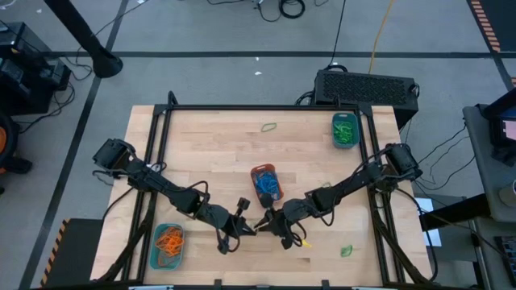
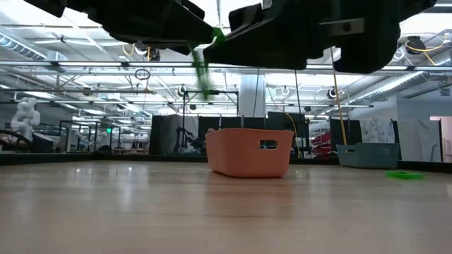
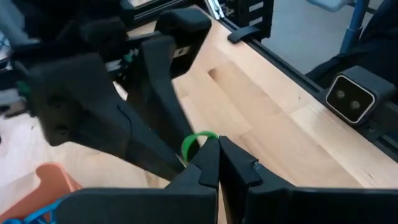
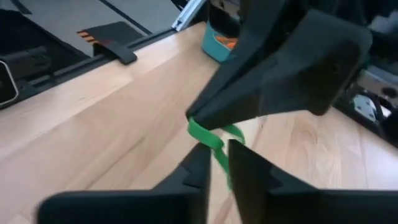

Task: Sort rubber bands into baskets
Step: Put the green rubber band into the blue bin

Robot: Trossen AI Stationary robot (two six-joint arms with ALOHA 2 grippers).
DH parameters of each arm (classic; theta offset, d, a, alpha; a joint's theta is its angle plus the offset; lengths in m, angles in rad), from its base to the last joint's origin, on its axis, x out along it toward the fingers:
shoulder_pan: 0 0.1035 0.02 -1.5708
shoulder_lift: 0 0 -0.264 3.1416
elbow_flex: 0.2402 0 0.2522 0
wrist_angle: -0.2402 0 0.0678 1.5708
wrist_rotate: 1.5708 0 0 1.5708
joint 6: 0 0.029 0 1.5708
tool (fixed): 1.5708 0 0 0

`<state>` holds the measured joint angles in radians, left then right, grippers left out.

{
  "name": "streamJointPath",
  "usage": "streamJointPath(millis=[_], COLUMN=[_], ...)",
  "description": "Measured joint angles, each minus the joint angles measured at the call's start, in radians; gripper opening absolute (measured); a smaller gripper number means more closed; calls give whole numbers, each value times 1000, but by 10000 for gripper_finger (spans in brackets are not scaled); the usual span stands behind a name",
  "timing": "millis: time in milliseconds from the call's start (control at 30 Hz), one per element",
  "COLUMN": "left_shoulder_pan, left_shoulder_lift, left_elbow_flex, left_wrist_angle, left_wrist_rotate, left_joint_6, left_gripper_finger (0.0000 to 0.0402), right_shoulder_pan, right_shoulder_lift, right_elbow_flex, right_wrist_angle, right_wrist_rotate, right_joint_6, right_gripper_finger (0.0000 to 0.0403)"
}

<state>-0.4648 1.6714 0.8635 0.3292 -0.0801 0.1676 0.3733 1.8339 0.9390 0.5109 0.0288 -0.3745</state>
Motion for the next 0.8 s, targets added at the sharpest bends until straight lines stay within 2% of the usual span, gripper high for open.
streamJointPath(millis=[133, 300, 433, 600, 700, 800], left_shoulder_pan=[2, 2, 1, 0, 2, 2], left_shoulder_lift=[0, 0, 0, -11, -26, -49], left_elbow_flex=[0, 0, 1, 1, 1, 1], left_wrist_angle=[-1, -3, -42, -143, -218, -306], left_wrist_rotate=[-32, -43, -114, -207, -219, -221], left_joint_6=[-4, -10, -57, -173, -224, -238], left_gripper_finger=[12, 50, 87, 132, 154, 165], right_shoulder_pan=[-1, -1, -2, 0, -7, -25], right_shoulder_lift=[0, 0, -15, -104, -189, -290], right_elbow_flex=[0, 0, 0, 0, 0, 0], right_wrist_angle=[-19, -30, -73, -291, -457, -642], right_wrist_rotate=[1, 1, 14, 201, 335, 404], right_joint_6=[-5, -8, -28, 33, 88, 149], right_gripper_finger=[7, 3, 2, 1, 1, 1])
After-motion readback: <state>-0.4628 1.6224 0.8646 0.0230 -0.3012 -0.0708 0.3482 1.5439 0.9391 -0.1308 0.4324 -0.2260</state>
